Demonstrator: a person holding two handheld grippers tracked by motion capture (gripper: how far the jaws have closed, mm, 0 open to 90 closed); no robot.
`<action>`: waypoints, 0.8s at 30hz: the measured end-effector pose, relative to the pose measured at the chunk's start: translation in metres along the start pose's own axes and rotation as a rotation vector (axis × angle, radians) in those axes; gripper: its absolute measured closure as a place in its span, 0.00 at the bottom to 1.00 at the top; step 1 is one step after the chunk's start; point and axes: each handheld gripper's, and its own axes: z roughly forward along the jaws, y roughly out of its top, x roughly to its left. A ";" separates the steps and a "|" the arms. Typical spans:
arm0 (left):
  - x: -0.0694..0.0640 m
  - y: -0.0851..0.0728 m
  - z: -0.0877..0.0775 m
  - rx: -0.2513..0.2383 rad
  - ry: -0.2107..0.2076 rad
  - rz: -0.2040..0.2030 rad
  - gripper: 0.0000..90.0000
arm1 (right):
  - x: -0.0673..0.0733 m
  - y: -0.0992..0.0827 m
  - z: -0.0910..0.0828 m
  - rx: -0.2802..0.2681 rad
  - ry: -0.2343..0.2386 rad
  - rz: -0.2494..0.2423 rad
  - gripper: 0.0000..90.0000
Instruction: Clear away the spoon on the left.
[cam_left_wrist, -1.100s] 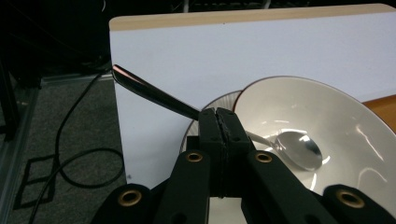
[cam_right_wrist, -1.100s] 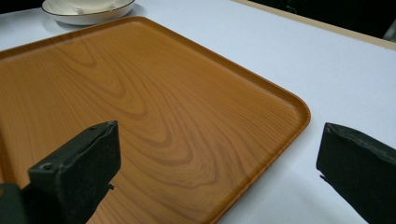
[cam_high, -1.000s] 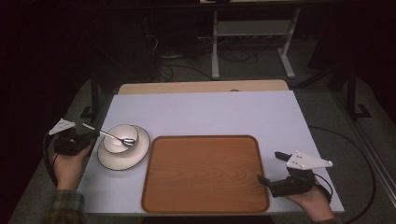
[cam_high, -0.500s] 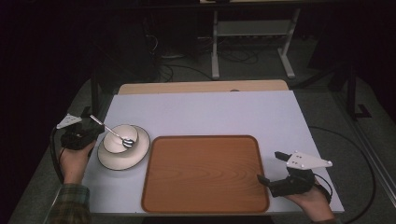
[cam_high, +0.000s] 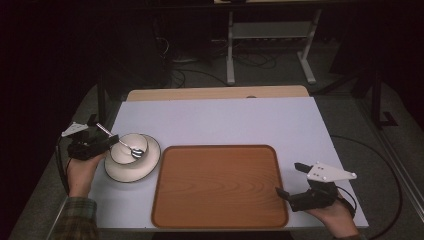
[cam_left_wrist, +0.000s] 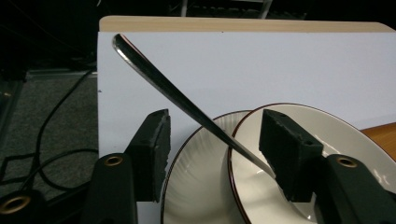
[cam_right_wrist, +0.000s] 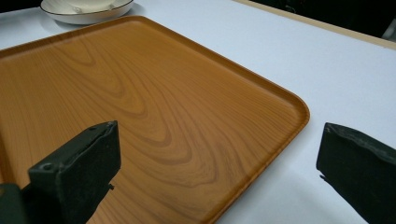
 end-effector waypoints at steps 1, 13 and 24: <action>0.000 0.000 0.002 0.006 -0.004 0.002 0.46 | 0.000 0.000 0.000 0.000 0.000 0.000 0.00; 0.001 -0.004 0.019 0.031 -0.055 0.011 0.54 | -0.001 -0.001 -0.001 0.003 -0.001 0.003 0.00; 0.002 -0.006 0.019 0.030 -0.076 0.013 0.69 | -0.001 -0.001 0.000 0.006 -0.003 0.001 0.00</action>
